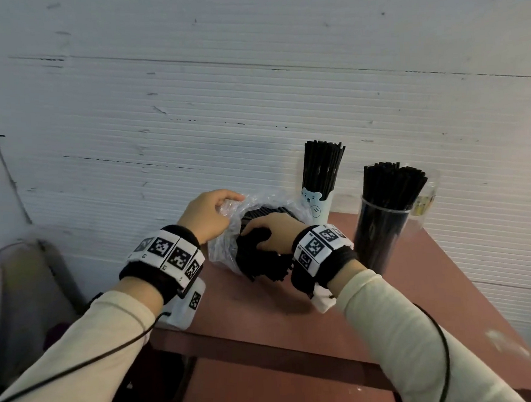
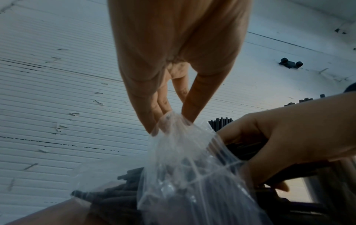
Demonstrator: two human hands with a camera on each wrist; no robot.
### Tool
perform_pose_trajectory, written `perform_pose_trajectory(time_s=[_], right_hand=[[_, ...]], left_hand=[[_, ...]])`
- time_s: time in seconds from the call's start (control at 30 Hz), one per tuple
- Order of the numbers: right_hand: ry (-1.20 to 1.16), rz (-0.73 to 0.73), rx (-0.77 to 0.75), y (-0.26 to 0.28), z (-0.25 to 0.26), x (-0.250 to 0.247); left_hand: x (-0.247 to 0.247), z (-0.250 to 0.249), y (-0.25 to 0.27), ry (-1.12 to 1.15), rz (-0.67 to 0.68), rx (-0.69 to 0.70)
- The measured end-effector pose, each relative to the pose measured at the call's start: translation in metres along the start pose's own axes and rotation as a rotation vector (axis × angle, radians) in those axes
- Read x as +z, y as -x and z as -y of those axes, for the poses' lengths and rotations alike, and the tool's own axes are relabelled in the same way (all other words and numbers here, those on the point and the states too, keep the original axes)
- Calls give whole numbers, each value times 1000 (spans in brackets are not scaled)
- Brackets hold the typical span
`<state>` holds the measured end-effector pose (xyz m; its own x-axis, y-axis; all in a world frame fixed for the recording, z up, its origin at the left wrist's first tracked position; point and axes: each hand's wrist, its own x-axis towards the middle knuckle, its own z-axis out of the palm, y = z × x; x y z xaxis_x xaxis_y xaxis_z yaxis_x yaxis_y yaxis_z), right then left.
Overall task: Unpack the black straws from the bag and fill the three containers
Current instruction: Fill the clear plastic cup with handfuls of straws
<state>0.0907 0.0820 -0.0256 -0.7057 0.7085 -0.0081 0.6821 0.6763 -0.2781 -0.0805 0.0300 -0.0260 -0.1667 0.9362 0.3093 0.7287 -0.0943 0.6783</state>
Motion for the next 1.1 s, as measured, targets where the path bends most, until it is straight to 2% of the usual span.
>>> perform_pose_trajectory(time_s=[0.23,0.43,0.53,0.63,0.73,0.87,1.03,1.1], right_hand=[[-184,-122,43,8,-14,-4],[-305,-84,66,25,-24,-20],[-316,-51,72,37,-32,-33],[-330,-26,67,50,-37,-44],[-307,1,42,61,-39,-50],[-312,28,15,70,-40,-47],[-294,-13,-29,87,-41,-50],[-296,-54,-43,96,-42,-54]], left_hand=[[1,-1,0,13,26,-26],[3,-3,4,-29,89,-14],[9,-7,6,-107,33,7],[21,-21,11,-156,-11,115],[38,-40,12,-219,102,224],[61,-56,4,-368,293,237],[73,-74,3,-435,309,330],[74,-77,2,-391,292,325]])
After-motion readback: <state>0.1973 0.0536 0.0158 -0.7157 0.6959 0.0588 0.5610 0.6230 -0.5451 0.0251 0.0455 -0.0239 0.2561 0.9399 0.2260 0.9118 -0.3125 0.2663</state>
